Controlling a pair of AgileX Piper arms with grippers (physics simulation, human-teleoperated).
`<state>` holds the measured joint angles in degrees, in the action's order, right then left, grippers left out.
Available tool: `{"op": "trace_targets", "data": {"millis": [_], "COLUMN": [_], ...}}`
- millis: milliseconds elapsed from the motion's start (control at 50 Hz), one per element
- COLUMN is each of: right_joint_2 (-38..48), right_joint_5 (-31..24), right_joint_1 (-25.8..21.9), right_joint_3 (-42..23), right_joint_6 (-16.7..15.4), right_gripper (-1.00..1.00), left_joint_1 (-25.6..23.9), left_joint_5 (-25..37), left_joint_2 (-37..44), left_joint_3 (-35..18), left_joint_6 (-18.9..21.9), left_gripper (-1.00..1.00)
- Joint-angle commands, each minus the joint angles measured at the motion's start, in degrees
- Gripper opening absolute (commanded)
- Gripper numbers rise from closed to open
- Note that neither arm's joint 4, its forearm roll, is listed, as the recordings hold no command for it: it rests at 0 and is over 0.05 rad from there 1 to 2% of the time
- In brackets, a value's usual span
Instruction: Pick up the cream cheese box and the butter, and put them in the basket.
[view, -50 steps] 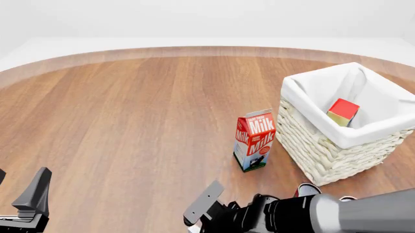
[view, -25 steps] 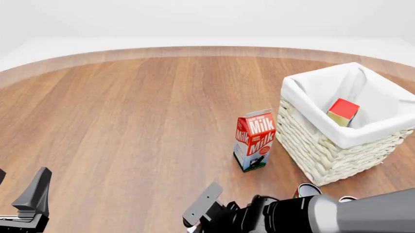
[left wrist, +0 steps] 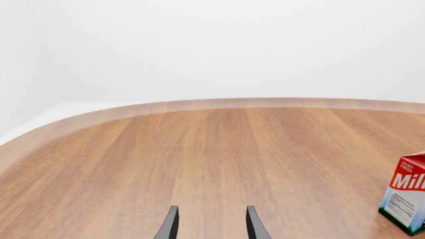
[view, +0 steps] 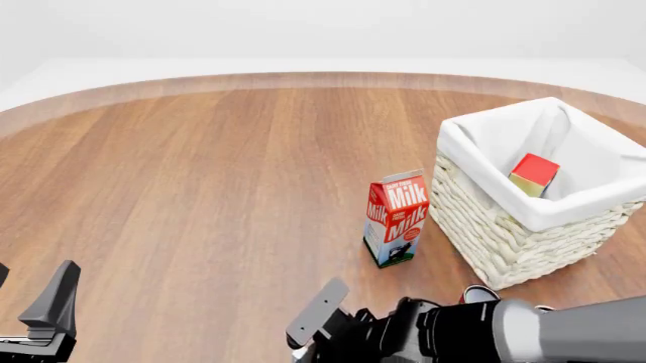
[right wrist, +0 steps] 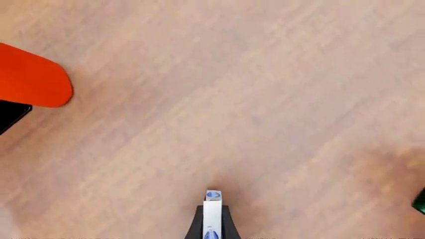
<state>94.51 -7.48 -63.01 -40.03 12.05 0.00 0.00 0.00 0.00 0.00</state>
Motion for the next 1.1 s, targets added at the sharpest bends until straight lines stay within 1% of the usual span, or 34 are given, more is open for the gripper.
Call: {"op": "trace_targets", "data": {"millis": [20, 300, 320, 420, 440, 580, 680, 780, 960, 1020, 1100], "right_joint_2": [-3.81, -10.98, -11.94, -13.33, -13.85, -16.77, -20.13, -22.8, -28.54, -30.36, -31.93], "right_joint_5": [-2.6, -8.07, -8.86, -9.97, -10.26, -12.55, -15.26, -16.55, -19.74, -20.61, -20.98], "right_joint_1": [0.65, 2.07, 2.41, 2.84, 3.13, 4.18, 5.5, 6.26, 9.01, 10.0, 11.07], "right_joint_3": [-1.29, -3.76, -4.26, -4.74, -4.91, -6.65, -8.76, -10.25, -13.79, -14.82, -15.16], "right_joint_6": [-1.25, -4.5, -5.08, -5.82, -6.46, -8.14, -10.13, -11.31, -13.7, -14.94, -15.29], "right_gripper": [-1.0, -1.0, -1.0, -1.0, -1.0, -1.0, -1.0, -1.0, -1.0, -1.0, -1.0], "left_joint_1": [0.0, 0.0, 0.0, 0.0, 0.0, 0.0, 0.0, 0.0, 0.0, 0.0, 0.0], "left_joint_5": [0.0, 0.0, 0.0, 0.0, 0.0, 0.0, 0.0, 0.0, 0.0, 0.0, 0.0], "left_joint_2": [0.0, 0.0, 0.0, 0.0, 0.0, 0.0, 0.0, 0.0, 0.0, 0.0, 0.0], "left_joint_3": [0.0, 0.0, 0.0, 0.0, 0.0, 0.0, 0.0, 0.0, 0.0, 0.0, 0.0], "left_joint_6": [0.0, 0.0, 0.0, 0.0, 0.0, 0.0, 0.0, 0.0, 0.0, 0.0, 0.0], "left_gripper": [1.0, 1.0, 1.0, 1.0, 1.0, 1.0, 1.0, 1.0, 1.0, 1.0, 1.0]}}
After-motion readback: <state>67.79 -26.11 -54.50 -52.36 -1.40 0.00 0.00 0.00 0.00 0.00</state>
